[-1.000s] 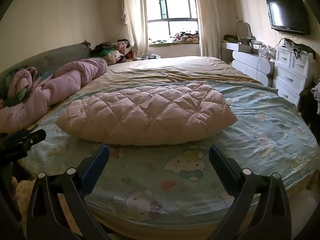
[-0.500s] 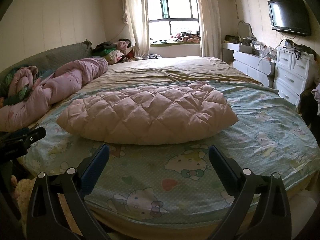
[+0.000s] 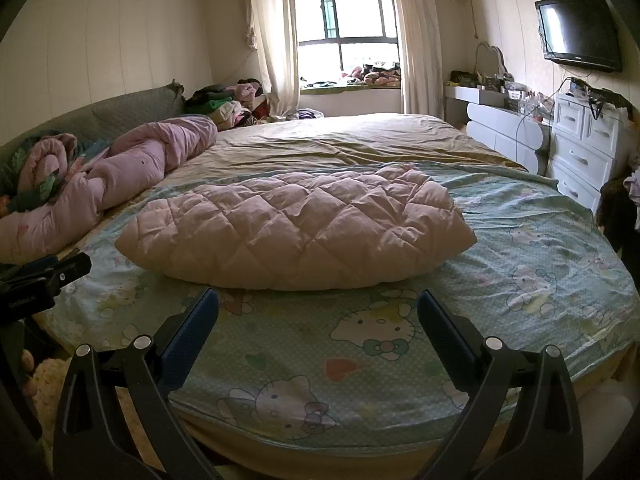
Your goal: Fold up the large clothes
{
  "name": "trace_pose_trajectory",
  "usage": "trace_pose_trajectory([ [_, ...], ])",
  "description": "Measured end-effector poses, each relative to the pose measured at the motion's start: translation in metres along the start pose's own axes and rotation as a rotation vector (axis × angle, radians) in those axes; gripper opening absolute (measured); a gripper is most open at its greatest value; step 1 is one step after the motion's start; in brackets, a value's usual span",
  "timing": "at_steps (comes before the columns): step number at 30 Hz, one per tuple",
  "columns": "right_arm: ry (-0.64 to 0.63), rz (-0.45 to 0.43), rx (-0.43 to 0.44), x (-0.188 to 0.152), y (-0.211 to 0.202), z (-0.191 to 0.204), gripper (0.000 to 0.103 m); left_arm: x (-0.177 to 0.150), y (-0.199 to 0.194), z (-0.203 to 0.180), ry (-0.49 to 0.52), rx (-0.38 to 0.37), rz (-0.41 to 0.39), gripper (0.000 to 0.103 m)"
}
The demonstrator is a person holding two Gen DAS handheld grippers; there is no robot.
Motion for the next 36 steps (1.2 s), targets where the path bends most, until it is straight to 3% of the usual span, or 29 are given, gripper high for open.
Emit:
trace_pose_trajectory([
  [36, -0.003, 0.007, 0.014, -0.0002, -0.0004, 0.0054, 0.099, -0.0020, -0.0022, -0.0012, -0.004, 0.009, -0.002, 0.094],
])
Point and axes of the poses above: each gripper's, at about its wrist camera, not at the fingertips, and y roughly the way its jaws point, z to its left, x to its top, the point moved 2 cm from there along y, roughly the way its jaws point, and after that the axes turned 8 degrees about z, right-handed, at the moved point
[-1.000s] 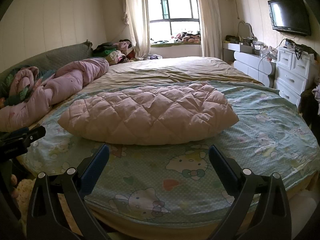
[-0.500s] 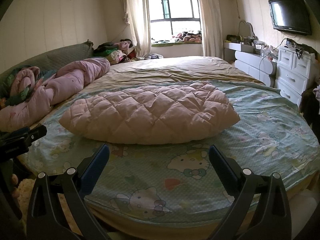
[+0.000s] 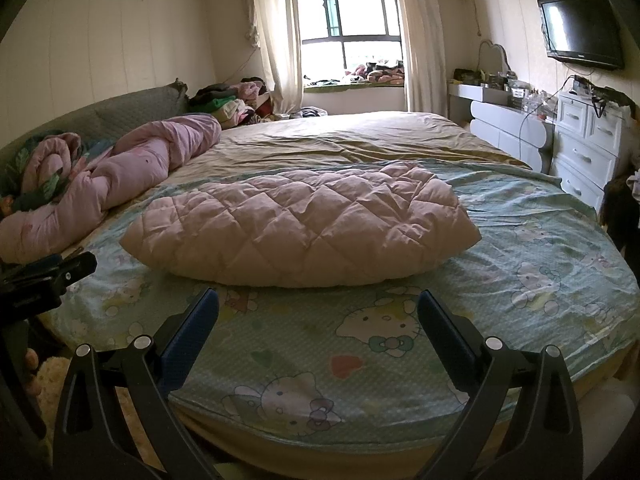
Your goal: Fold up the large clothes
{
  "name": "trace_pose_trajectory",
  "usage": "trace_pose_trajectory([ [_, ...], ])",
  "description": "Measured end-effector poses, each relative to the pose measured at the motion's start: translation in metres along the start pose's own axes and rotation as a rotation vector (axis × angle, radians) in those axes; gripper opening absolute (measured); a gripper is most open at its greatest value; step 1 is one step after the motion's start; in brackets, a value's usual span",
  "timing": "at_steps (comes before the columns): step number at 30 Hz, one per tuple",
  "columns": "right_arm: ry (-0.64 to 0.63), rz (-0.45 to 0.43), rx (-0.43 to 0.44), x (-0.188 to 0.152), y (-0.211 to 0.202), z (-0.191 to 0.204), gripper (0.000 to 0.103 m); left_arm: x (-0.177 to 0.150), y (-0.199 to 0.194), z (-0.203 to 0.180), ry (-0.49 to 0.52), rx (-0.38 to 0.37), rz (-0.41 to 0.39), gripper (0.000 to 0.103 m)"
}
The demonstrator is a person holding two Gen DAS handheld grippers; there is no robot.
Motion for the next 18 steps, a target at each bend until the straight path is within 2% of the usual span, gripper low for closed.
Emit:
trace_pose_trajectory([
  [9, -0.001, 0.006, 0.006, -0.003, -0.001, 0.000, 0.099, -0.005, 0.006, -0.003, 0.016, 0.031, 0.023, 0.094],
  [13, 0.011, 0.012, -0.003, -0.006, -0.002, -0.005, 0.099, -0.008, 0.008, 0.000, 0.016, 0.022, 0.041, 0.094],
  [16, 0.045, 0.028, -0.015, -0.011, -0.001, -0.015, 0.099, -0.011, 0.008, 0.007, -0.003, 0.011, 0.041, 0.094],
  [18, 0.118, 0.041, -0.028, -0.019, -0.002, -0.033, 0.099, -0.012, 0.016, 0.021, -0.029, 0.032, 0.055, 0.094],
])
Point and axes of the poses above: each gripper's, at about its wrist camera, not at the fingertips, and y roughly the way its jaws point, z to its left, x to its top, the point moved 2 cm from there along y, roughly the way its jaws point, and after that the axes turned 8 degrees about z, right-handed, at the moved point
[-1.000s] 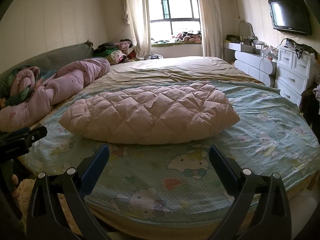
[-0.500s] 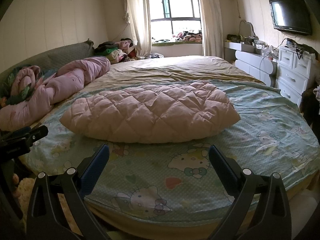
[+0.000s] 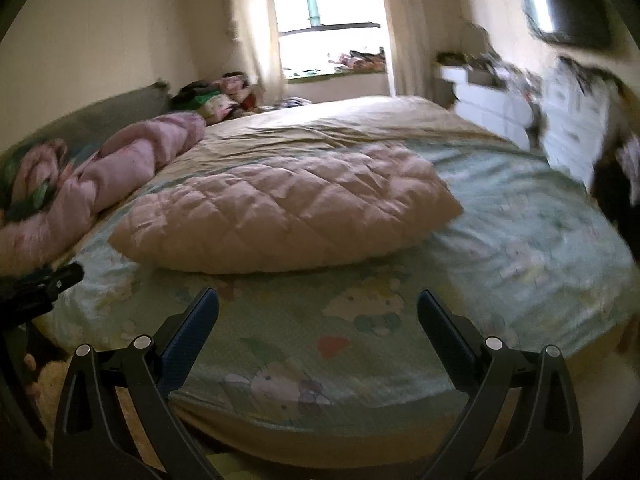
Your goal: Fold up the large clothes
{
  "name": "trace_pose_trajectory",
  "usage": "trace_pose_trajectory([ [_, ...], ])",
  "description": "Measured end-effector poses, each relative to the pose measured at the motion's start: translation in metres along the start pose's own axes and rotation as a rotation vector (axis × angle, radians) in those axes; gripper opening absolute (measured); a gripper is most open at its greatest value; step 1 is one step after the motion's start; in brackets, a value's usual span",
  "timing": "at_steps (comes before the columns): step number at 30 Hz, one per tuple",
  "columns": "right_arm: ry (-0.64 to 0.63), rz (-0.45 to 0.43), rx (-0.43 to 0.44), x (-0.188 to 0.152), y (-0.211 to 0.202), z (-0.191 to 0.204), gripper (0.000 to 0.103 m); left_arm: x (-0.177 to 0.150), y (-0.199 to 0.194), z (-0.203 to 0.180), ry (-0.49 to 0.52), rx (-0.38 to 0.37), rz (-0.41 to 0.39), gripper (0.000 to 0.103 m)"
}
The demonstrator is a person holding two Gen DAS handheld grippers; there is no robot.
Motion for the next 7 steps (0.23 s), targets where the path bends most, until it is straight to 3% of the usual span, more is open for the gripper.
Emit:
trace_pose_trajectory([
  [3, 0.120, 0.005, -0.104, -0.011, -0.001, -0.045, 0.099, 0.006, 0.023, 0.040, -0.071, 0.044, 0.052, 0.094],
  [7, 0.366, 0.022, -0.490, -0.048, -0.007, -0.169, 0.099, 0.022, 0.060, 0.124, -0.174, 0.180, 0.087, 0.094],
])
Point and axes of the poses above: each gripper's, at about its wrist camera, not at the fingertips, and y roughly the way its jaws point, z to its left, x to its top, the point moved 2 cm from there along y, roughly the way its jaws point, and after that the axes turned 8 degrees about z, right-handed, at the moved point
